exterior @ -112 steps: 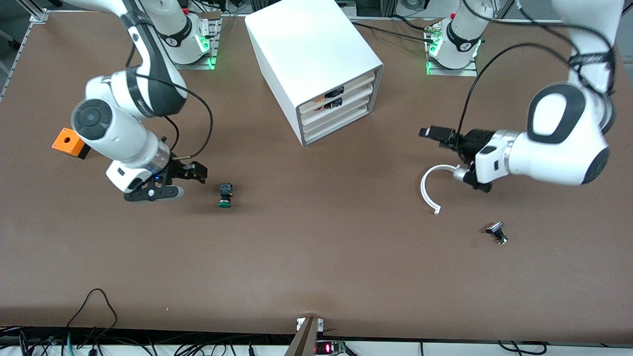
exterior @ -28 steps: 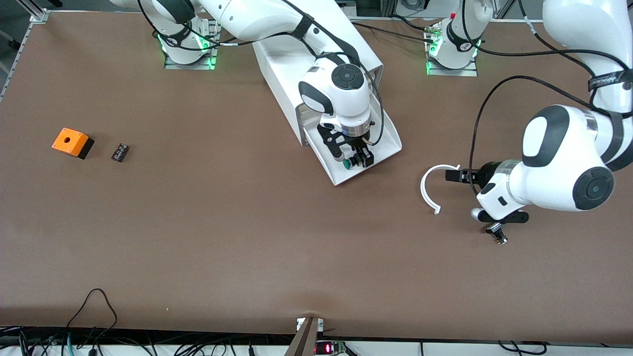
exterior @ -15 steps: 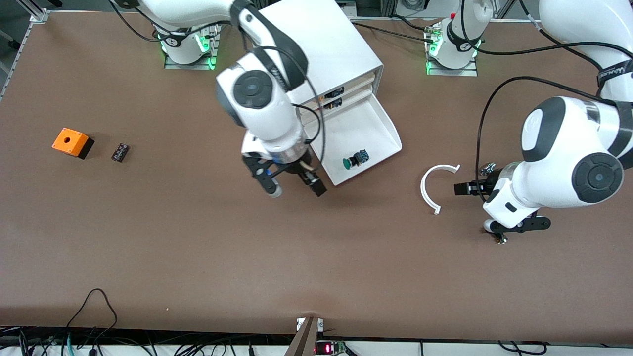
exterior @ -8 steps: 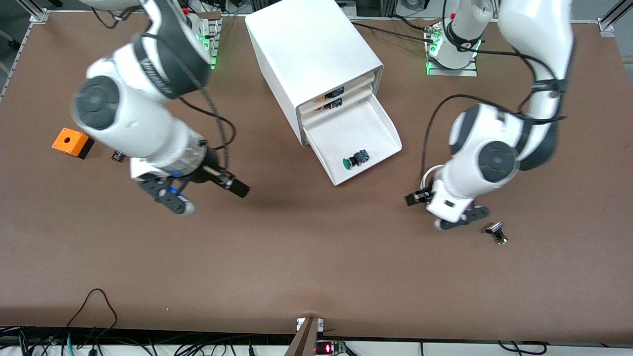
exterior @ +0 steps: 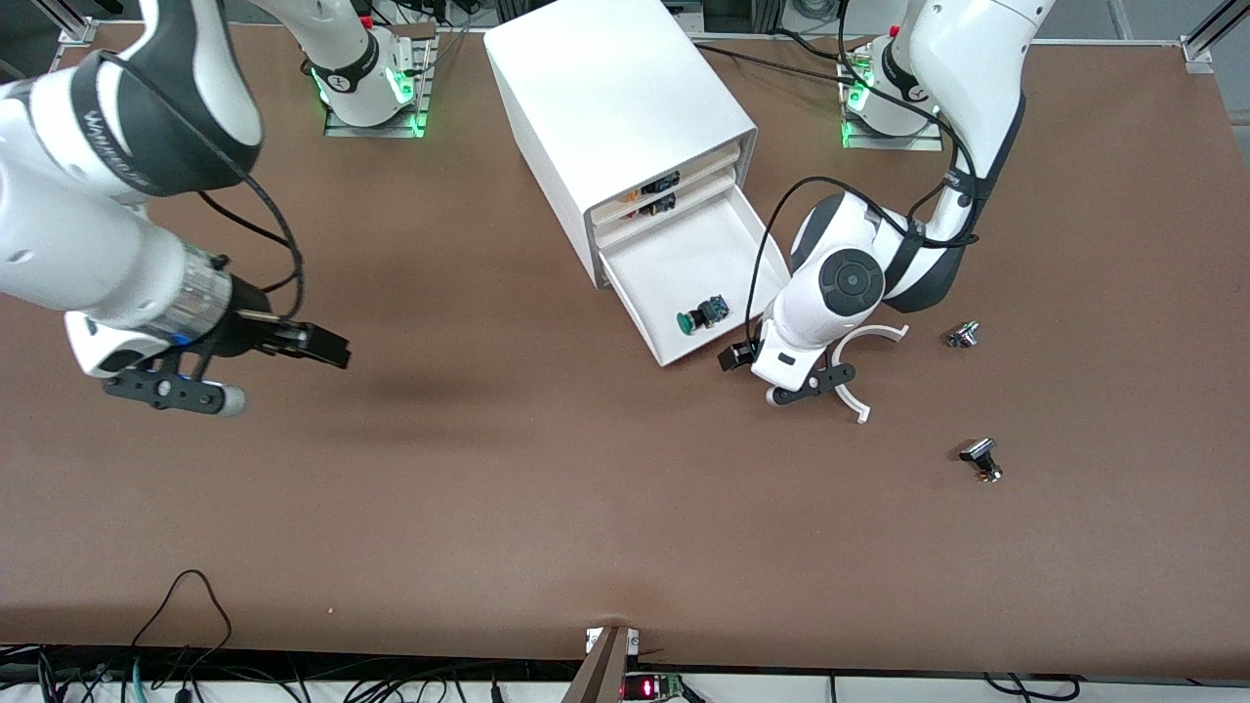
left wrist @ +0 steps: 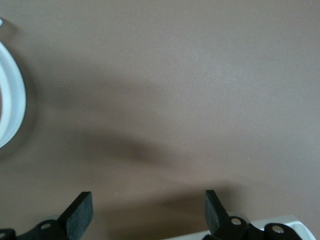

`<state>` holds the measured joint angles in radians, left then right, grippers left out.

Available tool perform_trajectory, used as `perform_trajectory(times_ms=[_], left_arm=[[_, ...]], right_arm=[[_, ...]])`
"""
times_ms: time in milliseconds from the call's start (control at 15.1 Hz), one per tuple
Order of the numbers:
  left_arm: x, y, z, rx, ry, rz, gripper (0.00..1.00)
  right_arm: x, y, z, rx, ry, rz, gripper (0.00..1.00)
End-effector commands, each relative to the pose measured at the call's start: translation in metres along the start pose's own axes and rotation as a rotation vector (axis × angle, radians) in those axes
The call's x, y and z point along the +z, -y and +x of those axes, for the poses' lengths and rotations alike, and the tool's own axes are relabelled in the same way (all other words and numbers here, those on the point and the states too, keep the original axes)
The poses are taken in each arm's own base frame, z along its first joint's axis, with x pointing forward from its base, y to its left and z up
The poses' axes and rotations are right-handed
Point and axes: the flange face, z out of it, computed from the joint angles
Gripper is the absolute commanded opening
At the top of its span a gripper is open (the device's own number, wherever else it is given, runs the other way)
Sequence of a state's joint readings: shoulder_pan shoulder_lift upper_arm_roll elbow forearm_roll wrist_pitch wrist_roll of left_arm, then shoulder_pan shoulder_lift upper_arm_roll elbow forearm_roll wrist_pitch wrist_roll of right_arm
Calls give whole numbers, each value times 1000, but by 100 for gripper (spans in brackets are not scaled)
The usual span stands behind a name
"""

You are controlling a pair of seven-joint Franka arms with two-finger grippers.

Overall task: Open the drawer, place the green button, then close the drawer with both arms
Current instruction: 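Push the drawer closed with the left gripper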

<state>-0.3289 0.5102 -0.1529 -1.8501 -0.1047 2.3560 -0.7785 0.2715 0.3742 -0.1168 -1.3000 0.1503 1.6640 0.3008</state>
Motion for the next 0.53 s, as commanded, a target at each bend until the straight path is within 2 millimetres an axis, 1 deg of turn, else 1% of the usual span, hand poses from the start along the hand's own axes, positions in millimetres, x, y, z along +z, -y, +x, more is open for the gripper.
perform_trajectory(times_ms=[0, 66, 133, 199, 465], left_arm=[[23, 17, -8, -30, -37, -44, 98], [26, 16, -10, -43, -35, -45, 99], [29, 11, -16, -48, -28, -46, 98], [32, 6, -25, -48, -16, -47, 98], [44, -2, -52, -48, 24, -33, 99]], right_arm=[[-7, -35, -15, -62, 8, -30, 100], [-12, -43, -19, -78, -2, -66, 100], [-15, -48, -23, -87, -5, -85, 100], [-18, -50, -28, -91, -7, -90, 100], [-38, -57, -38, -127, -24, -119, 100]])
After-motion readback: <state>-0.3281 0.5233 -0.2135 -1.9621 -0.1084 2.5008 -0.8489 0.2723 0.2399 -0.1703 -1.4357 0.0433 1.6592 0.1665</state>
